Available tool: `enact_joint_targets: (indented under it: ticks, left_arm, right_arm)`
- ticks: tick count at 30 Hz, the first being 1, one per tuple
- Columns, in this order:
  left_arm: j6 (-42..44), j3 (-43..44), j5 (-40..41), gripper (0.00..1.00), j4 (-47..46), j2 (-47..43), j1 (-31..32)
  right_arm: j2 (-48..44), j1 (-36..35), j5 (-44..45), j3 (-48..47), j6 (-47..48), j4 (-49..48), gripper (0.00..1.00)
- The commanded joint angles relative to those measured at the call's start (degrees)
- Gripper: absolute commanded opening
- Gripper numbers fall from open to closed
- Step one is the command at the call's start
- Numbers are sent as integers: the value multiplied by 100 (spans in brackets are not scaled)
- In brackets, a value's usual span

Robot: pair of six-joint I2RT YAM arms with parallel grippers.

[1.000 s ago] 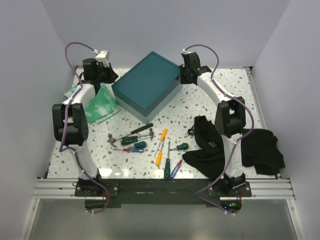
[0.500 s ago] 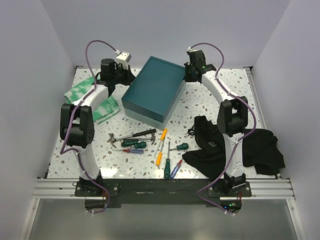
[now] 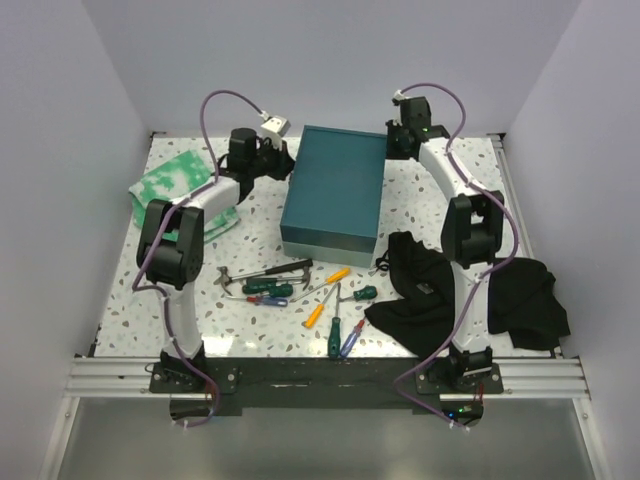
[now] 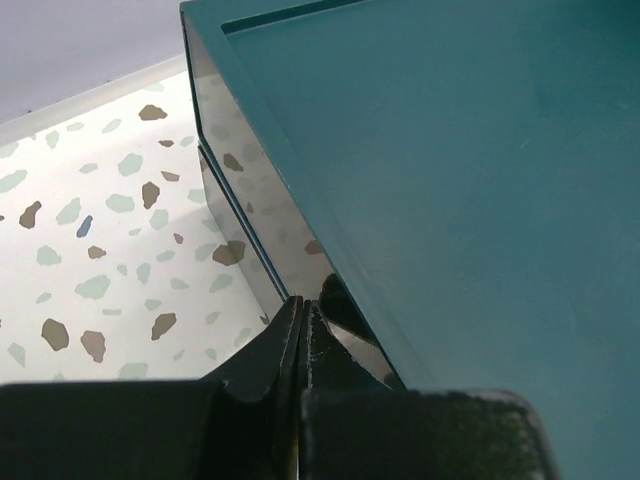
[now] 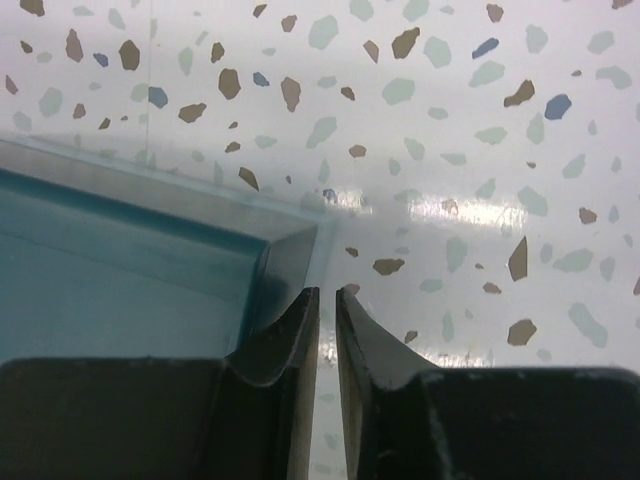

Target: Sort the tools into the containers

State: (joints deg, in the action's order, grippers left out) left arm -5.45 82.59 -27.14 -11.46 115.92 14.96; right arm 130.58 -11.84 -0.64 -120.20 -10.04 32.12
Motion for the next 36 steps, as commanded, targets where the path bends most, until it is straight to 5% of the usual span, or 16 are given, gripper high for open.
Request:
enact_joint_targets:
  ticks: [1, 8, 16, 23, 30, 36]
  left_arm:
    - [-386, 38, -925, 0, -514, 203, 780]
    - [-439, 161, -337, 0, -559, 186, 833]
    - [-676, 363, 707, 4, -516, 80, 701]
    - [-1055, 224, 1589, 3, 487, -822, -221]
    - [1588, -1918, -53, 0, 705, -2669, -591]
    - [3312, -2809, -1151, 0, 1627, -3374, -600]
  right_arm:
    - [624, -170, -2032, -809, 12, -400, 29]
    - [1302, -161, -2405, -1786, -551, -768, 34]
    - [1742, -363, -1818, -2560, -604, -1278, 39]
    - [1383, -118, -903, -2368, -271, -1059, 41]
    - [618, 234, -534, -1596, 125, -602, 48]
    - [-691, 348, -488, -350, 678, -364, 55]
